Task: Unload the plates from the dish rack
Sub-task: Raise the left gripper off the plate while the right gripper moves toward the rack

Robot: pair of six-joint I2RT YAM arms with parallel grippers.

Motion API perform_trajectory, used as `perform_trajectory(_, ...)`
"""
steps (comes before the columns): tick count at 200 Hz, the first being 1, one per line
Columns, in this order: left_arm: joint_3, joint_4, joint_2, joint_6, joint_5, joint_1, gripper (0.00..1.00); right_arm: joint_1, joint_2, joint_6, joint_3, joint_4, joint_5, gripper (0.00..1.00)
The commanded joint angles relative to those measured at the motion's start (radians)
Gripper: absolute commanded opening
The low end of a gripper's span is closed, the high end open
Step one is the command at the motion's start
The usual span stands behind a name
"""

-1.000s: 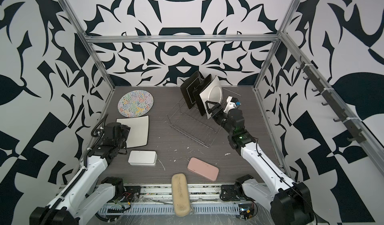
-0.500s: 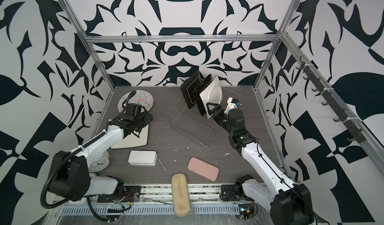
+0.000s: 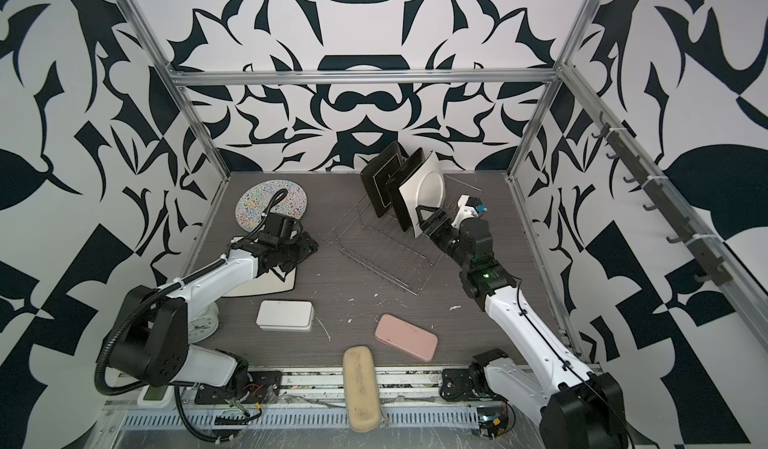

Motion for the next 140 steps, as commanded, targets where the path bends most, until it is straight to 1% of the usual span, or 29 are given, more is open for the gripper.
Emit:
perform_trajectory(1,-0.034,0.005,0.026,-0.002,0.016,-0.001,0.75,-0.004,-0.009,-0.019,0.028,0.024,0.005,0.76)
perform_trajectory(66,-0.059,0.033,0.093,-0.006,0.013,-0.011,0.75,-0.005,-0.007,-0.024,0.033,0.019,0.002,0.76)
perform_trajectory(140,-0.072,-0.017,0.074,-0.001,-0.044,-0.018,0.76,-0.004,-0.006,-0.033,0.038,0.015,0.006,0.76)
